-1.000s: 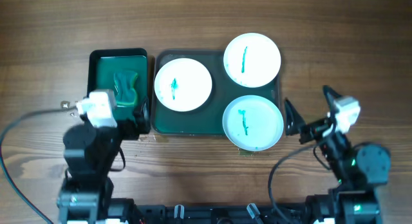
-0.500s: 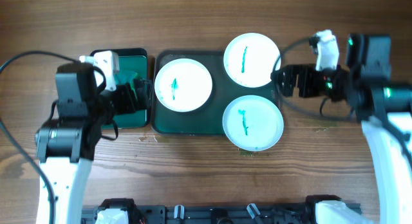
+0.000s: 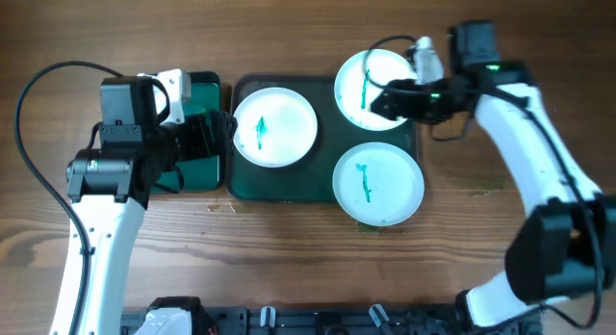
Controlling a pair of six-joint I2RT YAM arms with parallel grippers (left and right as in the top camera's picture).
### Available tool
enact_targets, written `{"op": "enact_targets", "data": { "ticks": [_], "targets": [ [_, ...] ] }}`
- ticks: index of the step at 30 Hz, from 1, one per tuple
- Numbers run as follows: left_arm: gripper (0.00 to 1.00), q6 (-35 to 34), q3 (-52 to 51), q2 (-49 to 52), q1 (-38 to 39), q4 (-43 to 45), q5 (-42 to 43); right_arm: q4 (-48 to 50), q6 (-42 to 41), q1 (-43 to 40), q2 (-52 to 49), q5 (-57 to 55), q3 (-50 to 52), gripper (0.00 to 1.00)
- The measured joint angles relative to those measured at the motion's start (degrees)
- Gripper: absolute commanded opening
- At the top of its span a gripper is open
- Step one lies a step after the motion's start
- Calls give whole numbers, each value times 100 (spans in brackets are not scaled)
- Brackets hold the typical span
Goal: Clean dirty plates on tray and stack at the side
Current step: 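Reach left gripper to the sponge and right gripper to the left plate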
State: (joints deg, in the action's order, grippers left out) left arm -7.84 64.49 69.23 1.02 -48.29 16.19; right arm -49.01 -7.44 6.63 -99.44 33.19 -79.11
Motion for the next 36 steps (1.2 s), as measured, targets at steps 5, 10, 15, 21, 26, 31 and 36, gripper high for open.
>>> {"op": "enact_targets", "data": {
  "ticks": [5,10,15,21,26,31,36],
  "targets": [
    [100,-385,4,70,0,-127,-275,459,-562,964,-415,-448,-151,62],
    [99,-1027,24,380,-24,-509,-1027,505,-1095,1729,-1108,-1075,-813,44],
    [100,-1405,70,662,-232,-839,-1600,741,-1532,2046,-1714,-1550,-999,38],
    [100,-1530,94,966,-535,-918,-1921,1045,-1722,2173,-2328,-1727,-999,27],
    [97,-1545,94,1005,-592,-901,-2031,1185,-1891,2249,-2577,-1753,-1010,4],
    [86,-1545,96,1014,-590,-789,-2090,1239,-2105,2253,-2605,-1786,-1019,4],
    [82,-1193,109,1353,-592,-601,-2013,1228,-2159,2253,-2605,-1788,-1019,4]
  ]
}}
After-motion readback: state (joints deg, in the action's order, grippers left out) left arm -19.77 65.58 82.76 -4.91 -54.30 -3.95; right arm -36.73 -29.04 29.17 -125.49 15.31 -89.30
